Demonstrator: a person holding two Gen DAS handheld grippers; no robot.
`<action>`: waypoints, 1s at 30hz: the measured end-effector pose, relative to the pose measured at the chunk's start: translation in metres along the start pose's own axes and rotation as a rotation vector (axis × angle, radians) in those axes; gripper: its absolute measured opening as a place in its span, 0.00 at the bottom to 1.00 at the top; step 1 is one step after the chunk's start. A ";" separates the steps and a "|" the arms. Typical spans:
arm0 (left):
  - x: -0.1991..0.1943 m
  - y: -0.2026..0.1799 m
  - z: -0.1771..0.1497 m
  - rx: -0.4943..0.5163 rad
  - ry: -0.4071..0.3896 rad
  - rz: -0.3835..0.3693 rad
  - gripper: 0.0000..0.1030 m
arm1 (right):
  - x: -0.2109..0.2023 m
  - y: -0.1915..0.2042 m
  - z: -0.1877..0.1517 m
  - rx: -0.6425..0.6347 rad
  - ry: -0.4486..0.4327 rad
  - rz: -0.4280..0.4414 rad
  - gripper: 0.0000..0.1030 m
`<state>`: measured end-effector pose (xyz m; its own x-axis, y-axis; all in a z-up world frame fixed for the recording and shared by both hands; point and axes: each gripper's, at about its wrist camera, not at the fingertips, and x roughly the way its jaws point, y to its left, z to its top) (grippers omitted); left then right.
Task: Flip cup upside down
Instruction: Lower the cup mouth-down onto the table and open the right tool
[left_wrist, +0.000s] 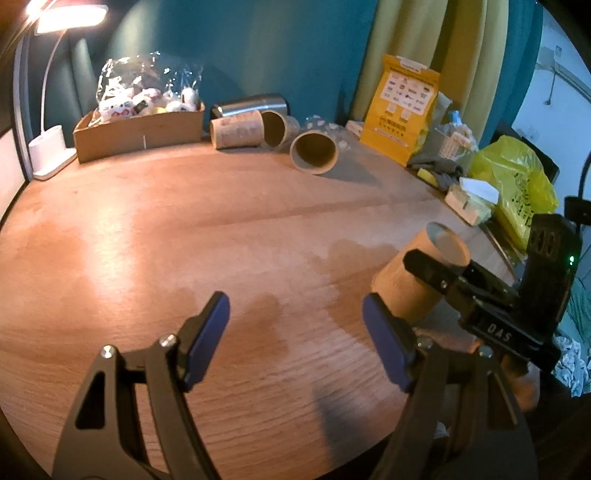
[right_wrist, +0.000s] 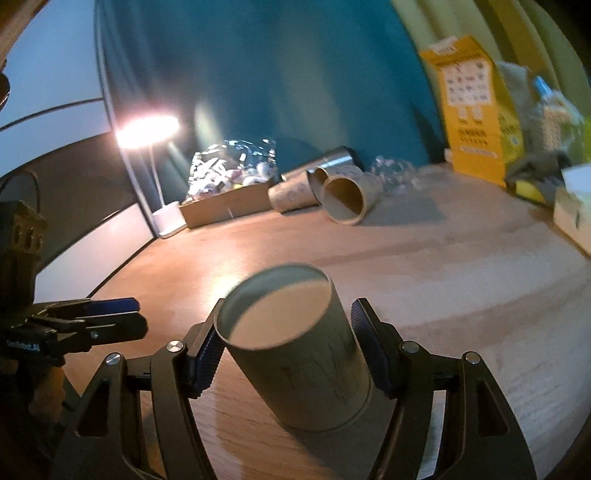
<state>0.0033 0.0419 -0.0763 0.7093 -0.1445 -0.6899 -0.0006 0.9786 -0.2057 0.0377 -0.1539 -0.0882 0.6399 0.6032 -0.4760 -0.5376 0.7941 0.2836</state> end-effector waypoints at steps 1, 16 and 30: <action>0.000 0.000 0.000 0.000 0.001 0.001 0.74 | 0.001 -0.002 -0.001 0.006 0.002 0.002 0.67; -0.035 -0.009 0.001 0.006 -0.090 0.027 0.74 | -0.045 0.028 0.019 -0.071 -0.026 -0.085 0.81; -0.112 -0.034 -0.017 -0.045 -0.250 0.031 0.74 | -0.116 0.062 0.031 -0.070 -0.011 -0.281 0.81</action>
<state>-0.0883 0.0226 -0.0042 0.8608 -0.0689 -0.5043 -0.0519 0.9738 -0.2216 -0.0533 -0.1726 0.0103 0.7748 0.3617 -0.5185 -0.3752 0.9232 0.0833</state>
